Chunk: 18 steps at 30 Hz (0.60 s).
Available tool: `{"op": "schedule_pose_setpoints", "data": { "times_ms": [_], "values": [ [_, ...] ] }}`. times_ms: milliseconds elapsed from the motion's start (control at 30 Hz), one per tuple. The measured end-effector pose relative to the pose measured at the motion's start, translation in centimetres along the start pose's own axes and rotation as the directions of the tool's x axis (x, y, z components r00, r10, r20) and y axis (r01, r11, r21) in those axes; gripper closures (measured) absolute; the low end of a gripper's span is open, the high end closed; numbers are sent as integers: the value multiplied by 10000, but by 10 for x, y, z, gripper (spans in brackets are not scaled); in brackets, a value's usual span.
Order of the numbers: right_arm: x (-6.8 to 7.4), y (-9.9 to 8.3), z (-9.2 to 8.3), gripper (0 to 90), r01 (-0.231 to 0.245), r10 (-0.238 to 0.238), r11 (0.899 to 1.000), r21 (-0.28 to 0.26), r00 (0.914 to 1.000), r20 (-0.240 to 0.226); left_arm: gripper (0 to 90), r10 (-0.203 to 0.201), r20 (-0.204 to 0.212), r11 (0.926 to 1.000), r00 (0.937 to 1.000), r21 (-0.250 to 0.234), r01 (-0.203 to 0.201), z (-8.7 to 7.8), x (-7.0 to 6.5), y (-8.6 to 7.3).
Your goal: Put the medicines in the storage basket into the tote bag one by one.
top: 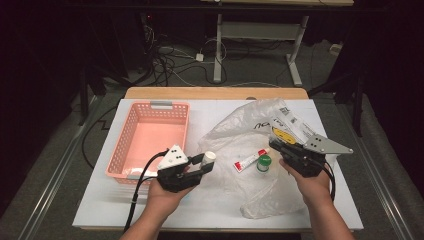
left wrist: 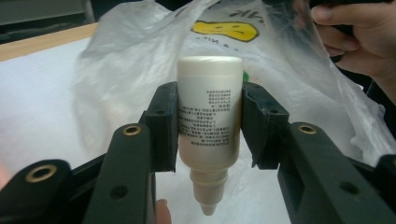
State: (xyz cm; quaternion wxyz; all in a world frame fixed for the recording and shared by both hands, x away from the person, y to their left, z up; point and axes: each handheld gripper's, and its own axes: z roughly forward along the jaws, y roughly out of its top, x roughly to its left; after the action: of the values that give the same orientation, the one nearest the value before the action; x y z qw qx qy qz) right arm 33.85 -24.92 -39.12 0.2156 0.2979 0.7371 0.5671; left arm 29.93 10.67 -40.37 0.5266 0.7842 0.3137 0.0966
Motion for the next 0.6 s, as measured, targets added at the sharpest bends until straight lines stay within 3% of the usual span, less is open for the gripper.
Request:
{"op": "schedule_pose_setpoints", "data": {
  "times_ms": [200, 333, 467, 600],
  "values": [
    [1, 1, 1, 900, 36, -36, 10000, -35, 10000, 5, 577, 508, 271, 9984, 9983, 244, -514, 32, -17, 12],
    [2, 2, 1, 900, 62, -63, 10000, -62, 10000, -35, 577, 826, 195, 9942, 9964, 668, -838, 60, -27, 17],
    [2, 2, 2, 900, 61, -61, 10000, -59, 10000, -71, 577, 1024, -6, 9907, 9947, 900, -1019, 84, -28, 20],
    [1, 2, 3, 900, -20, 20, 10000, -48, 10000, -81, 577, 976, -212, 9914, 9950, 897, -953, 102, -23, 22]
  ]
}}
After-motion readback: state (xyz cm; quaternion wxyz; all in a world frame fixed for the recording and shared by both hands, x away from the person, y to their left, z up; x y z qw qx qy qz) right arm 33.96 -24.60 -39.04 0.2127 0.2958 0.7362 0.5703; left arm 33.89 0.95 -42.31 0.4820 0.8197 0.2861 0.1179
